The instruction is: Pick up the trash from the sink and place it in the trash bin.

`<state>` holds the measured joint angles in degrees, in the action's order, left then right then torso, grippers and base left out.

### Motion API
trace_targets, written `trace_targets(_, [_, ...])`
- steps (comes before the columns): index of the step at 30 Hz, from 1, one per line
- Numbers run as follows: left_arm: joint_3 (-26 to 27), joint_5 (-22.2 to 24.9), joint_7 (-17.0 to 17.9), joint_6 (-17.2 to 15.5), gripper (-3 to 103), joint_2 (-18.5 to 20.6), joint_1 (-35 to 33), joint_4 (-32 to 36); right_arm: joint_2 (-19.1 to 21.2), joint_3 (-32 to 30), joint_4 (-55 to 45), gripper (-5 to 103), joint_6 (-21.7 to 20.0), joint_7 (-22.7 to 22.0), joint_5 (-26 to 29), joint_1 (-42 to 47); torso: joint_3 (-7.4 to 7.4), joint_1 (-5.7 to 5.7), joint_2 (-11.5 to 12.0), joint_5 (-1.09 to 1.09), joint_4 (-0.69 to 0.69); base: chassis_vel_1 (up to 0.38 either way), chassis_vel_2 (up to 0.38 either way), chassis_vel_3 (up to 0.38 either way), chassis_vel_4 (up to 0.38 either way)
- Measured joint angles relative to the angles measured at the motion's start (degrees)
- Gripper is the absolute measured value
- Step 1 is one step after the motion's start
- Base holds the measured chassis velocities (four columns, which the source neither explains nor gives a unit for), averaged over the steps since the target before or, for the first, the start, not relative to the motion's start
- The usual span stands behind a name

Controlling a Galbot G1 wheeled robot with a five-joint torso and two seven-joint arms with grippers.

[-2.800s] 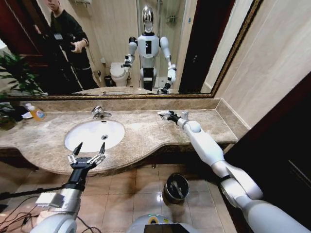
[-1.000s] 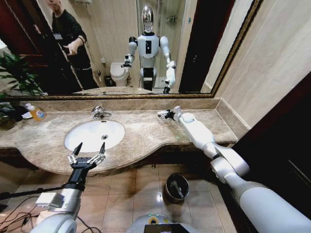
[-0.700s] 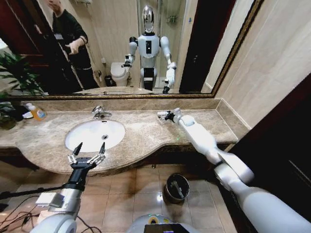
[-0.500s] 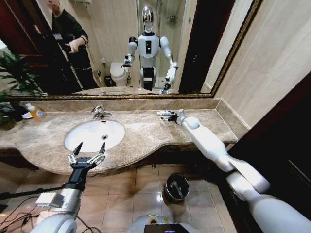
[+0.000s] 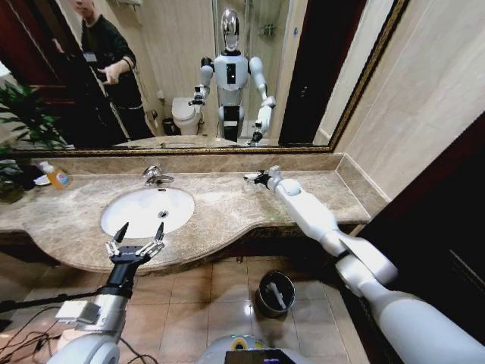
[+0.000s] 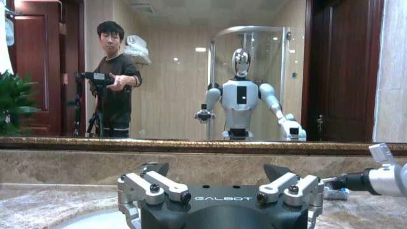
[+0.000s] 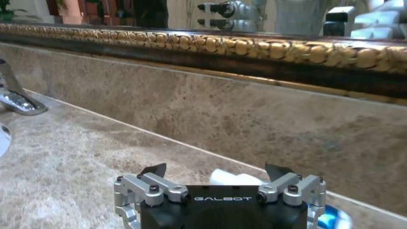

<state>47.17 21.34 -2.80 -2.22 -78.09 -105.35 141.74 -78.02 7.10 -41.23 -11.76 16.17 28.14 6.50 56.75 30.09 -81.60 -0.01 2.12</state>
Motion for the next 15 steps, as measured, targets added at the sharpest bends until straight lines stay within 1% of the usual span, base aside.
trace_targets(2, [0.0,0.0,0.0,0.0,100,0.0,0.0,0.0,-1.42,-0.81,2.38,100,-0.01,0.55,-0.32,-1.06,0.0,0.0,0.0,-0.01,-0.01,0.0,0.0,0.0,0.0])
trace_targets(6, [0.0,0.0,0.0,0.0,100,0.0,0.0,0.0,-2.45,-1.03,3.89,100,-0.75,0.7,-0.8,-1.88,0.0,0.0,0.0,0.0,-0.01,0.0,0.0,0.0,0.0])
trace_targets(15, [0.0,0.0,0.0,0.0,100,0.0,0.0,0.0,-1.71,-0.8,2.96,100,-3.75,0.68,-2.12,-1.42,0.0,0.0,0.0,0.0,-0.01,0.0,0.0,0.0,0.0])
